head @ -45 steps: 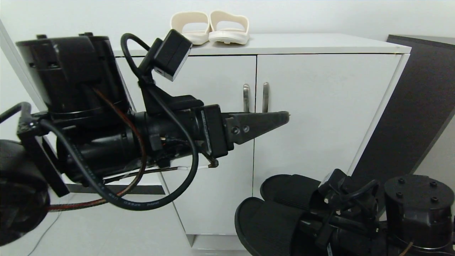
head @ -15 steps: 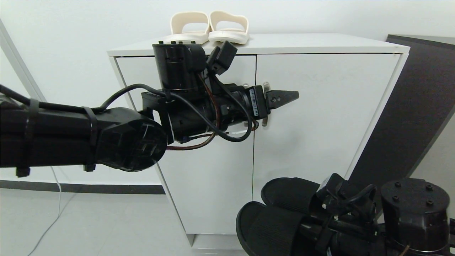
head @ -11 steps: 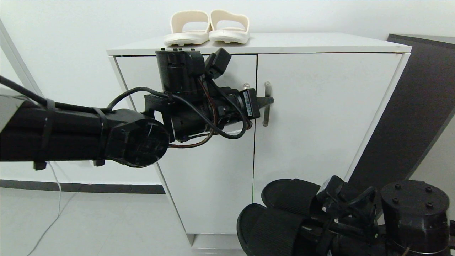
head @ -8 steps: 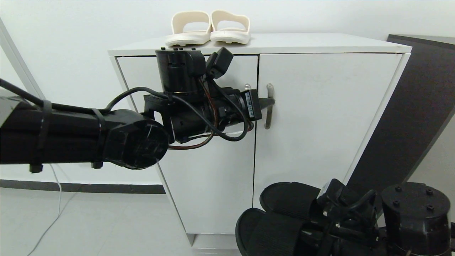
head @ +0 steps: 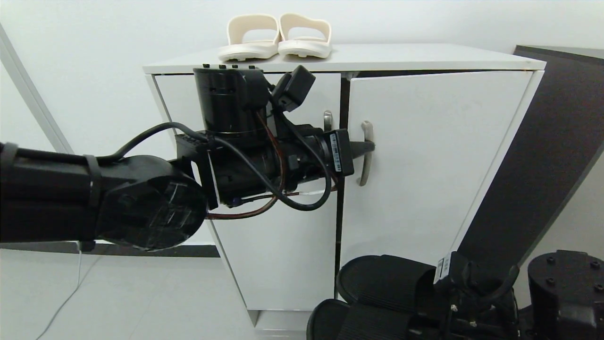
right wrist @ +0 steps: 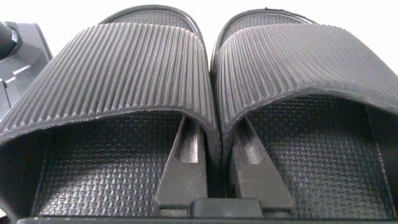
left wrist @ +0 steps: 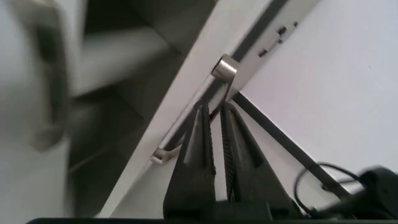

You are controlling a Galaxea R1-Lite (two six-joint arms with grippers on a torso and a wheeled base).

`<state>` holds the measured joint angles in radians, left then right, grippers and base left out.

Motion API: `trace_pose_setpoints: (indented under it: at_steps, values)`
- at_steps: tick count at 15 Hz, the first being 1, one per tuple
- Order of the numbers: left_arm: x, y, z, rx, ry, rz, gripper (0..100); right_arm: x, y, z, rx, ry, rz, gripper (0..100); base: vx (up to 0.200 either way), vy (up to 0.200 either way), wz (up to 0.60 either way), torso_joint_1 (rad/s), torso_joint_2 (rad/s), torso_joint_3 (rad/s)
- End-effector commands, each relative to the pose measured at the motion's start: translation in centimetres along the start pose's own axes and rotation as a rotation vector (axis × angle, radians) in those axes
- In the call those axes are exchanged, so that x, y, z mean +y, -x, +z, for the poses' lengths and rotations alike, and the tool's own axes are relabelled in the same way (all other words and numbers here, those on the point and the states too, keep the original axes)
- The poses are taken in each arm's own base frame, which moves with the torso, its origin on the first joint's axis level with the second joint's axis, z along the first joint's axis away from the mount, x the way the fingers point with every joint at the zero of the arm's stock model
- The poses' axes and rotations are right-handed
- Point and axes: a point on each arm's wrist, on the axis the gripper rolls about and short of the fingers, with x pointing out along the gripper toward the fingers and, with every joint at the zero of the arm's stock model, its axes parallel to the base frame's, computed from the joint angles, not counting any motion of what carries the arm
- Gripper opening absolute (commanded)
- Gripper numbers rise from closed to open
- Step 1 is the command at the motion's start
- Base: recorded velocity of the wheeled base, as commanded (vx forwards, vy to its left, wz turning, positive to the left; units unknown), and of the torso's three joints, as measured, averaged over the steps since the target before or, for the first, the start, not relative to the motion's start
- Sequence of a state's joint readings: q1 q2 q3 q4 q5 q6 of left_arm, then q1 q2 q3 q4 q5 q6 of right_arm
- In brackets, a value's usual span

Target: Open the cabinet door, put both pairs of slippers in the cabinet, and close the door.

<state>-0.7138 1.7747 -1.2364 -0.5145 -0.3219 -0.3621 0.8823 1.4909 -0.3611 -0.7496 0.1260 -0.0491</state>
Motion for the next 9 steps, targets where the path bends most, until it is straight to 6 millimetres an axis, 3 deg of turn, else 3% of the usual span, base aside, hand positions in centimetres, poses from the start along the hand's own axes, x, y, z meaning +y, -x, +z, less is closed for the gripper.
trace_pose_setpoints:
  at_steps: [1,6,9]
  values:
    - [-1.5,1.6,0.3,-0.011,-0.008,-0.027,0,0.1,0.3,-0.1,-0.003,0.012,0.005,0,0.000,0.000,0.00,0.000,0.00,0.000]
    - [-2.9,4.9,0.3,-0.016,-0.027,-0.038,0,0.1,0.2,-0.1,0.000,0.018,0.004,0,0.000,0.000,0.00,0.000,0.00,0.000]
    - [-2.7,5.7,0.1,-0.014,-0.030,-0.023,0,0.1,0.1,-0.2,0.008,0.018,0.004,0,0.000,0.000,0.00,0.000,0.00,0.000]
